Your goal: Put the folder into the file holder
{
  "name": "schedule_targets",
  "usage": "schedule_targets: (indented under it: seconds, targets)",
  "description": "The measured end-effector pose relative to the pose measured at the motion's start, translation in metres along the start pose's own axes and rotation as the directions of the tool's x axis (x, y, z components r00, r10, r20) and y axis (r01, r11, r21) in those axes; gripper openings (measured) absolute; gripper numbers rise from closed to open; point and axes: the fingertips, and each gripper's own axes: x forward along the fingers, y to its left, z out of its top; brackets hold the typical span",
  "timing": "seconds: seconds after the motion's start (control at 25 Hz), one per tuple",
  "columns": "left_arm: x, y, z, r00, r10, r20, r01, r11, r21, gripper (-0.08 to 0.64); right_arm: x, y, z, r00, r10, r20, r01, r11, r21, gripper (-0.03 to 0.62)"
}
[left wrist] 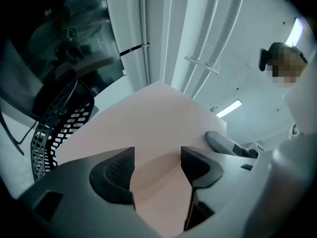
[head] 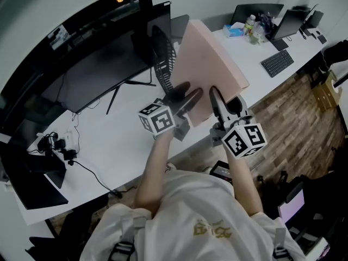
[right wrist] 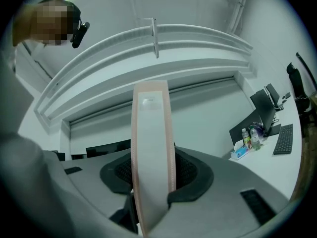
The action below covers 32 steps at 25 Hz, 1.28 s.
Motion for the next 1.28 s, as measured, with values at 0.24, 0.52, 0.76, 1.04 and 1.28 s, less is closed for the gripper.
schedule_targets:
  seconds: [0.24, 0.52, 0.76, 1.04, 1.28]
  targets:
    - [-0.018, 0.02, 0.014, 0.999, -0.025, 0.019, 0.026, 0.999, -0.028, 0.293, 0.022, 0.026, -0.011, 1.0, 0.013, -0.012, -0.014, 0.997, -0.073, 0.17]
    - [-0.031, 0.034, 0.028, 0.996, -0.071, 0.047, 0.073, 0.996, -0.054, 0.293, 0.04, 0.048, -0.018, 1.0, 0.028, -0.006, -0.028, 0.989, -0.147, 0.17]
    - [-0.031, 0.047, 0.036, 0.995, -0.068, 0.07, 0.073, 0.995, -0.067, 0.293, 0.056, 0.047, -0.023, 0.999, 0.034, -0.018, -0.037, 0.988, -0.153, 0.17]
    - [-0.025, 0.073, 0.05, 0.995, -0.047, 0.092, 0.054, 0.996, -0.077, 0.293, 0.085, 0.041, -0.03, 0.996, 0.073, -0.043, -0.078, 0.984, -0.159, 0.172]
    - [-0.028, 0.095, 0.057, 0.993, -0.03, 0.118, 0.042, 0.994, -0.101, 0.291, 0.105, 0.04, -0.041, 0.995, 0.086, -0.058, -0.094, 0.984, -0.152, 0.173]
